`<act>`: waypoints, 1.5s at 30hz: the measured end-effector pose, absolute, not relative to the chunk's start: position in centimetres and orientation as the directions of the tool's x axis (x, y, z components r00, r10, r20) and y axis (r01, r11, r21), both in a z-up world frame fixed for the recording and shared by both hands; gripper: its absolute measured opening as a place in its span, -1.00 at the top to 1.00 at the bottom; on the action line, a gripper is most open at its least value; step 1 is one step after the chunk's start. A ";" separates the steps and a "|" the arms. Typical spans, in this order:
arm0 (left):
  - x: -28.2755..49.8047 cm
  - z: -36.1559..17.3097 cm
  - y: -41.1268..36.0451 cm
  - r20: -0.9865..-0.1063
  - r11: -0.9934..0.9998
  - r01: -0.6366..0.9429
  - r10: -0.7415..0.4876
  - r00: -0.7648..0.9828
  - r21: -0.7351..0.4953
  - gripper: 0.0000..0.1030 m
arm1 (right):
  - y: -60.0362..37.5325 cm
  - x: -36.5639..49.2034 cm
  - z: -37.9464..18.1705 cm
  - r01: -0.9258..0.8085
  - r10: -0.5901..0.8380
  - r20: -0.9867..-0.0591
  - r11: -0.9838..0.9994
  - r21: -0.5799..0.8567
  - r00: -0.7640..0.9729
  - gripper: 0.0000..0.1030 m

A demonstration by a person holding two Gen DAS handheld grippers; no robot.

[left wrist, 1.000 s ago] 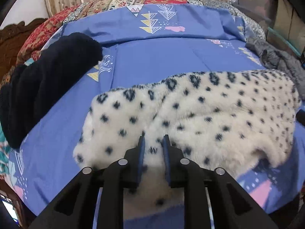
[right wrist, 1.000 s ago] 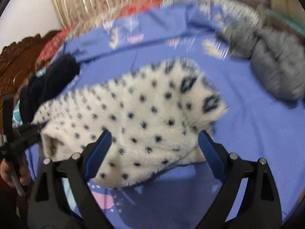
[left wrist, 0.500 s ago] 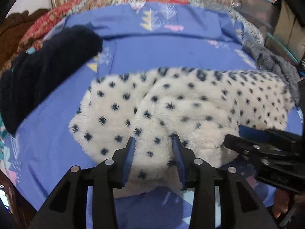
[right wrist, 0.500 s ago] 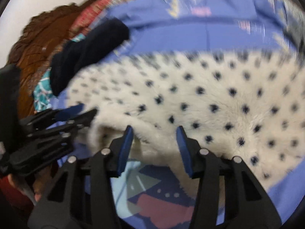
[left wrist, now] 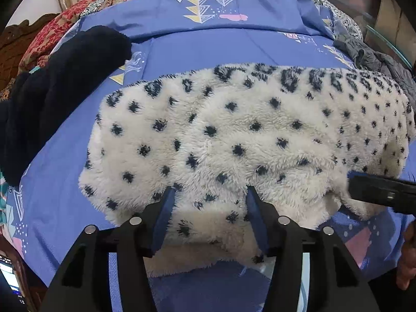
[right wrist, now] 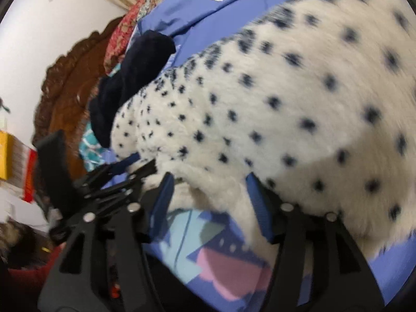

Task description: Fold large clothes

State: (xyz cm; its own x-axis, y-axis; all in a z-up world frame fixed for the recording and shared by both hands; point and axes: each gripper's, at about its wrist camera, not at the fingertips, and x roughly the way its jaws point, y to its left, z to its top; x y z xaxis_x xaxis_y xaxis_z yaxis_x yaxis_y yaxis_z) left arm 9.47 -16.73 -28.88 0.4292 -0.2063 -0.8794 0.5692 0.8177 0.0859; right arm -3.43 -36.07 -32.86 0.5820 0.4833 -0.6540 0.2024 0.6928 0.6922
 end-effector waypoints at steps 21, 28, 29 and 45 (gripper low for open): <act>8.9 -29.4 -17.4 -0.878 0.813 0.572 -0.191 0.440 0.109 -0.53 | -43.9 -12.0 -34.8 0.424 0.346 -0.669 0.564 0.709 0.658 -0.88; 8.9 -29.4 -16.8 -0.870 0.809 0.578 -0.209 0.447 0.103 -0.54 | -42.6 -12.1 -34.7 0.390 0.294 -0.671 0.630 0.672 0.681 -0.89; 8.9 -29.3 -16.7 -0.871 0.808 0.581 -0.210 0.444 0.101 -0.54 | -42.5 -12.0 -34.7 0.384 0.295 -0.672 0.638 0.668 0.679 -0.89; 13.5 -22.3 -7.0 -0.831 0.830 0.522 -0.423 0.362 -0.195 -1.12 | -46.7 -16.4 -29.5 0.367 0.162 -0.639 0.703 0.609 0.752 -0.89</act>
